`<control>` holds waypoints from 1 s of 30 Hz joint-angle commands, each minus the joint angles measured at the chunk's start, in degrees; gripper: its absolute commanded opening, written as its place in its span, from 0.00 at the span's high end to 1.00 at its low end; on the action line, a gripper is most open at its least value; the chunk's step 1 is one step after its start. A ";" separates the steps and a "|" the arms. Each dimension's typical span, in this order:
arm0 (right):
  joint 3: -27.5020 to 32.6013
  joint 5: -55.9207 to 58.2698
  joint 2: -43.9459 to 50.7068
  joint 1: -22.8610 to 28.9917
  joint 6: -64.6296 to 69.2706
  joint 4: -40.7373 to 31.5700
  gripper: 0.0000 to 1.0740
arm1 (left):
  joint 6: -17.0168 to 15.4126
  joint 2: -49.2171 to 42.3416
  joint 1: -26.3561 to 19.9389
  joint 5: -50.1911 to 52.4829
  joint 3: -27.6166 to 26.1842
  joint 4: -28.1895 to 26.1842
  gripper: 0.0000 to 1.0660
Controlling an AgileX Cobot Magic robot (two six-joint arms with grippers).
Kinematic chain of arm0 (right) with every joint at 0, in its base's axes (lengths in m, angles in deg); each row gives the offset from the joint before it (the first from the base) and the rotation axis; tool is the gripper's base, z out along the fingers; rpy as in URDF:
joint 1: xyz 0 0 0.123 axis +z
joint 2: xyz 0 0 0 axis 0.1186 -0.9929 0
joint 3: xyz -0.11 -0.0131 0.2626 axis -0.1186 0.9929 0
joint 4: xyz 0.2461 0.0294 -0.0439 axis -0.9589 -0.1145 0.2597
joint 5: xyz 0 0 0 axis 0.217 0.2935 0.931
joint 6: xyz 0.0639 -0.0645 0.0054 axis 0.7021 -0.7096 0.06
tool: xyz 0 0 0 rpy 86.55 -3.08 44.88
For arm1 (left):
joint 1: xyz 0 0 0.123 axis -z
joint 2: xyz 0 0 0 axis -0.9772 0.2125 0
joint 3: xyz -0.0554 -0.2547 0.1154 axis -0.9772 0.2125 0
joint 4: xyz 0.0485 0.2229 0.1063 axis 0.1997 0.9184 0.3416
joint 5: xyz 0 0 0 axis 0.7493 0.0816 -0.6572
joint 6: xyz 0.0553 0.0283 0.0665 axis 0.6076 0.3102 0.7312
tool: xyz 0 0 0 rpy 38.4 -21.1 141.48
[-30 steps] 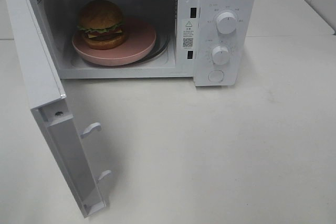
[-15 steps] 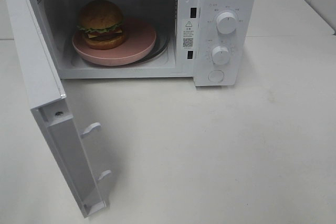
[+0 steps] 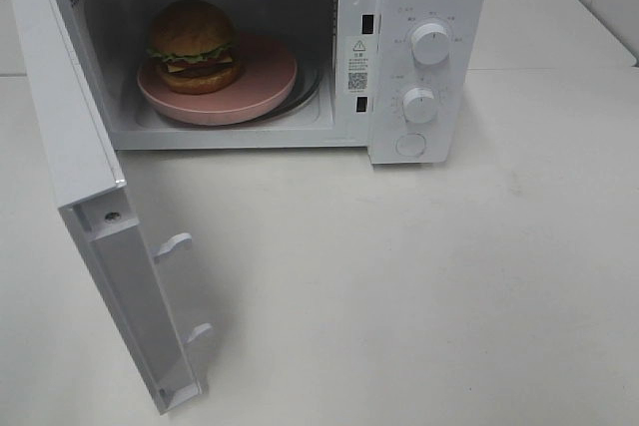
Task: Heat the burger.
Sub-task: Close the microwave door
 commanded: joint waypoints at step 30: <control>0.17 0.17 13.24 -10.94 -0.17 -0.29 0.29 | 0.23 -0.11 0.06 0.69 0.00 -0.11 0.08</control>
